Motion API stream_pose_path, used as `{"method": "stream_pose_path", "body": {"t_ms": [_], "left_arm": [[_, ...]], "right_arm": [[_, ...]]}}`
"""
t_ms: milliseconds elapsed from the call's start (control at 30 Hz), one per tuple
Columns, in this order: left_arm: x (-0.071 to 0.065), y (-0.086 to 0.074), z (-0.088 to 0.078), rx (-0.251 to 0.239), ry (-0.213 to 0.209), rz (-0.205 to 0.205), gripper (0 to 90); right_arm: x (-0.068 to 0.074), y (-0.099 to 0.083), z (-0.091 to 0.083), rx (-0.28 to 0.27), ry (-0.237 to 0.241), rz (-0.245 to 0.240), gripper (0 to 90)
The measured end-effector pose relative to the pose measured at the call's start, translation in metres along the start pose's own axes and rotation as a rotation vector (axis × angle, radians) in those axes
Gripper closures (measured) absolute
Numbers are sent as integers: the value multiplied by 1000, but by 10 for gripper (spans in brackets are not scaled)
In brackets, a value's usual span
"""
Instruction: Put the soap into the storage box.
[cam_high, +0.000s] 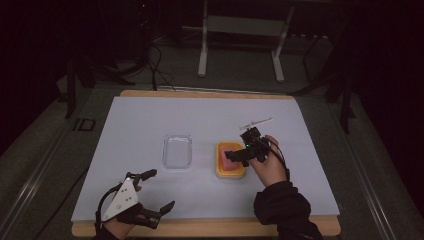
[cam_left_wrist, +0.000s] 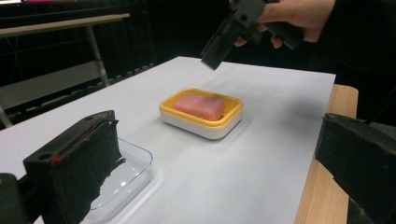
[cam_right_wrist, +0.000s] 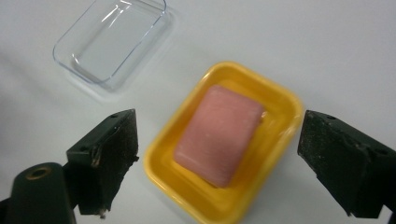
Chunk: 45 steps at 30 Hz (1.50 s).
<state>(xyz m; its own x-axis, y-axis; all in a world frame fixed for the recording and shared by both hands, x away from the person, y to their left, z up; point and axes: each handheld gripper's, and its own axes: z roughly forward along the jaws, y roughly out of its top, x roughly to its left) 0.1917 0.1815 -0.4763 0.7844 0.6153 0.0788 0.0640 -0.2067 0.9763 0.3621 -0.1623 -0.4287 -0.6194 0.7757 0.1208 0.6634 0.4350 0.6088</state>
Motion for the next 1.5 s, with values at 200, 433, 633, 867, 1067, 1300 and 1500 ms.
{"method": "stream_pose_path", "body": {"t_ms": [200, 433, 633, 867, 1067, 1300, 1500], "left_arm": [[1, 0, 0, 2, 7, 1, 6], [1, 0, 0, 3, 12, 4, 6], [1, -1, 0, 5, 14, 5, 6], [1, -1, 0, 7, 14, 9, 6], [1, -1, 0, 9, 12, 9, 6], [0, 0, -1, 4, 12, 9, 5], [0, 0, -1, 5, 11, 8, 6]], "right_arm": [[-13, -6, -20, -64, 8, -61, 121], [-33, -22, -38, -165, -16, -81, 135], [-47, -42, -45, -193, -29, -115, 137], [-63, -64, -50, -211, -82, -81, 137], [-68, -85, -52, -232, -109, -60, 136], [-71, -103, -50, -240, -123, -28, 136], [-71, -113, -54, -243, -136, -20, 136]]}}
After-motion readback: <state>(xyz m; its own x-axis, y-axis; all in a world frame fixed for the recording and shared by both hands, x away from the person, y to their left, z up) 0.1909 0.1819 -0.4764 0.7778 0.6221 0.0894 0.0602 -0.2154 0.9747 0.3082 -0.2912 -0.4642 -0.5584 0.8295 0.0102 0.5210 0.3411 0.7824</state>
